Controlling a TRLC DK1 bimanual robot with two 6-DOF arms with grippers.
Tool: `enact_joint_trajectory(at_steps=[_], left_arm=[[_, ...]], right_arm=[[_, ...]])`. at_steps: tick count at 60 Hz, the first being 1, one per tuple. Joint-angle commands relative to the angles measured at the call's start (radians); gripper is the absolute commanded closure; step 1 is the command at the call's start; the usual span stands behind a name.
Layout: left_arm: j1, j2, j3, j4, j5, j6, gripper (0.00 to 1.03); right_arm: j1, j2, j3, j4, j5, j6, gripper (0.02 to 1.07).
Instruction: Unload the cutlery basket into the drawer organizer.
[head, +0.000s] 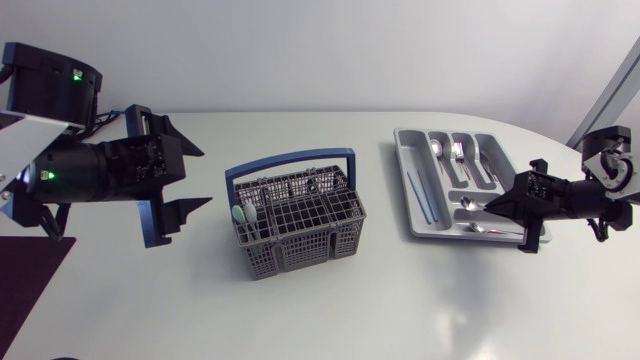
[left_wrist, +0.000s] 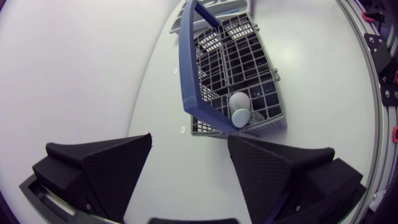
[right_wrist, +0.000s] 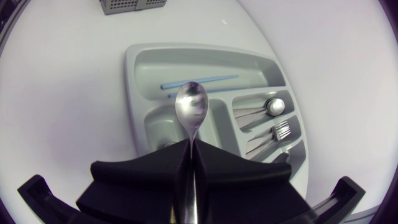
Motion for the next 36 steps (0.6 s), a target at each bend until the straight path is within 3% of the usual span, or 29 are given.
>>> enact_joint_trajectory(at_steps=[1, 14, 23, 30, 36], left_arm=[[0.02, -0.003, -0.04, 0.027, 0.006, 0.04, 0.1], [0.052, 0.04, -0.074, 0.09, 0.033, 0.035, 0.1], [0.051, 0.08, -0.097, 0.148, 0.036, 0.019, 0.1], [0.043, 0.104, -0.104, 0.177, 0.045, -0.004, 0.1], [0.032, 0.113, -0.118, 0.208, 0.051, -0.02, 0.1]], right_arm=[[-0.016, 0.059, 0.027, -0.019, 0.021, -0.065, 1.01], [-0.029, 0.122, 0.051, -0.027, 0.065, -0.12, 0.99], [-0.028, 0.116, 0.045, -0.007, 0.088, -0.1, 0.42], [-0.017, 0.031, 0.021, -0.012, 0.088, -0.019, 0.19], [0.029, -0.082, 0.018, -0.09, 0.082, 0.122, 0.11]])
